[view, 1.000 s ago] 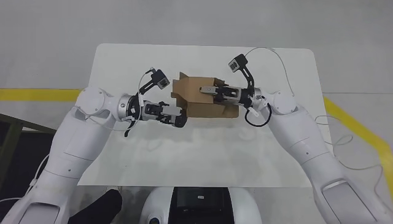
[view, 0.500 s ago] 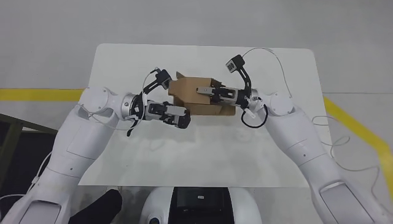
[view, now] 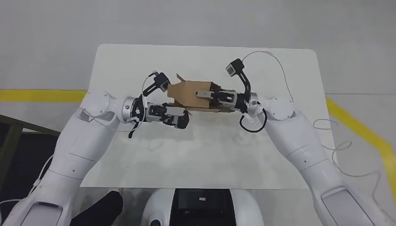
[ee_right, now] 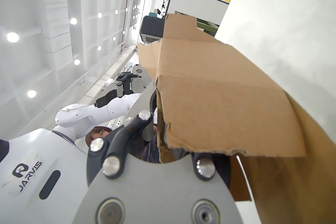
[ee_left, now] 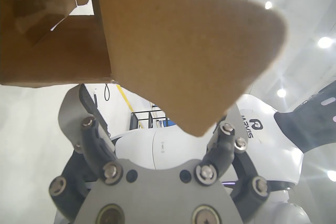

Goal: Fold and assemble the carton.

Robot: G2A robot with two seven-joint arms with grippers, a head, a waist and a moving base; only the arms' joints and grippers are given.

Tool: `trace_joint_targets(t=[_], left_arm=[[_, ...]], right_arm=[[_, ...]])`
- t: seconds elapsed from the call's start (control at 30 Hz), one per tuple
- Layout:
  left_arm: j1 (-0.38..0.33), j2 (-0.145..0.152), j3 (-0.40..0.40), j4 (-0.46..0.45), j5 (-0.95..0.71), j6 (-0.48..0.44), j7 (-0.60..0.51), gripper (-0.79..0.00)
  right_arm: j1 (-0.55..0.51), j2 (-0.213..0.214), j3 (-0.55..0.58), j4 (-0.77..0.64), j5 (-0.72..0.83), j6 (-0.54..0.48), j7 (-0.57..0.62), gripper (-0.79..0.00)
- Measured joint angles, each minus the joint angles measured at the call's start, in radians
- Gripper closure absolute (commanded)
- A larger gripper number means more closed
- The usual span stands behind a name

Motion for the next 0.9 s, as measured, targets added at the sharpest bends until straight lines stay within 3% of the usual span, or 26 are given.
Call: trace_joint_targets(t=[0.67,0.9], left_arm=[[0.000,0.001,-0.014,-0.004,-0.003,0.008,0.005,-0.785],[0.003,0.006,-0.038,0.003,-0.012,-0.002,-0.002,-0.785]], right_arm=[[-0.025,-0.009,0.011,-0.029,-0.023,0.018,-0.027,0.000],[-0.025,0.001,0.061,-0.011,-0.017,0.011,-0.025,0.000]])
